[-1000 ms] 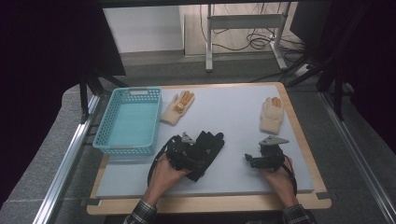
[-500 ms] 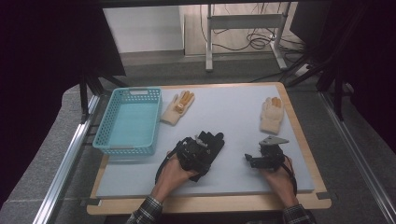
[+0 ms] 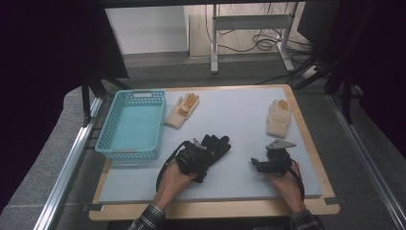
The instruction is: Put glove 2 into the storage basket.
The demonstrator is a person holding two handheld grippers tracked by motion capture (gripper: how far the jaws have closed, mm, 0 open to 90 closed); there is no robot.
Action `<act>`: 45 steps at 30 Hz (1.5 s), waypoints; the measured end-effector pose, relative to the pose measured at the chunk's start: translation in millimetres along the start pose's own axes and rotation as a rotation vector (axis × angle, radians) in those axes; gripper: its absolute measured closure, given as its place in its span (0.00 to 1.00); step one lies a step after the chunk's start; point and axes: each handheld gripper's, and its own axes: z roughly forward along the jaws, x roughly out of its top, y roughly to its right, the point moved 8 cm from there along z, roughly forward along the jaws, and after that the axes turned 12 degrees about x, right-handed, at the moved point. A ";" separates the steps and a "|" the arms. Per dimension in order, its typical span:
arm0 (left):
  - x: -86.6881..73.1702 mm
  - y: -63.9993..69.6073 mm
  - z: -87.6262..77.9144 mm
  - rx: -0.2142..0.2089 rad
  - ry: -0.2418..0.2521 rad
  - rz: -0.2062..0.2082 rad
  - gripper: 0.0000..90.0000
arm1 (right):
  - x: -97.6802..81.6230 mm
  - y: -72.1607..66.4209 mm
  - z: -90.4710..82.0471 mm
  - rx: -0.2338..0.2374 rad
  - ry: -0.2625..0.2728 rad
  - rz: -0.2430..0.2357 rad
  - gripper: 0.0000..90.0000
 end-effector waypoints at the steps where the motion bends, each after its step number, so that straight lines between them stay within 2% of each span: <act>1: 0.0 -0.6 -0.5 -0.002 0.000 0.001 0.50 | 0.0 0.0 0.0 0.000 0.000 0.000 0.22; 3: 0.8 -1.6 -1.4 -0.001 0.009 0.007 0.59 | 0.0 0.0 0.0 0.000 0.000 0.000 0.22; 7: 3.2 -3.5 -4.3 0.009 0.025 0.019 0.66 | 0.0 0.0 0.0 0.000 0.000 0.000 0.22; 15: 16.0 -12.0 -17.8 -0.001 0.062 0.006 0.67 | 0.0 0.0 0.0 0.000 0.000 0.001 0.22; 20: 26.8 -24.6 -32.4 0.027 0.089 -0.007 0.66 | 0.0 0.1 0.0 0.000 0.000 0.001 0.22; 27: 33.6 -48.5 -48.0 0.066 0.105 -0.045 0.66 | -0.1 0.1 -0.1 0.000 0.000 0.000 0.22; 28: 33.6 -48.5 -48.0 0.066 0.105 -0.045 0.66 | -0.1 0.1 -0.1 0.000 0.000 0.000 0.22; 31: 37.2 -68.6 -59.6 0.103 0.119 -0.075 0.65 | -0.1 0.0 -0.1 0.000 0.000 0.001 0.22; 32: 37.2 -68.6 -59.6 0.103 0.119 -0.075 0.65 | -0.1 0.0 -0.1 0.000 0.000 0.001 0.22; 33: 38.6 -79.2 -64.8 0.128 0.123 -0.086 0.65 | 0.0 -0.1 0.0 0.001 0.000 0.003 0.22; 35: 38.9 -89.3 -69.1 0.145 0.119 -0.091 0.65 | -0.1 0.0 -0.1 0.001 -0.001 0.002 0.22; 36: 38.9 -89.3 -69.1 0.145 0.119 -0.091 0.65 | -0.1 0.0 -0.1 0.001 -0.001 0.002 0.22; 38: 38.7 -108.4 -76.4 0.173 0.116 -0.117 0.65 | -0.1 0.0 -0.1 0.000 0.000 0.000 0.22; 45: 30.8 -150.8 -87.4 0.239 0.102 -0.189 0.65 | -0.1 0.0 -0.2 0.000 0.000 0.000 0.22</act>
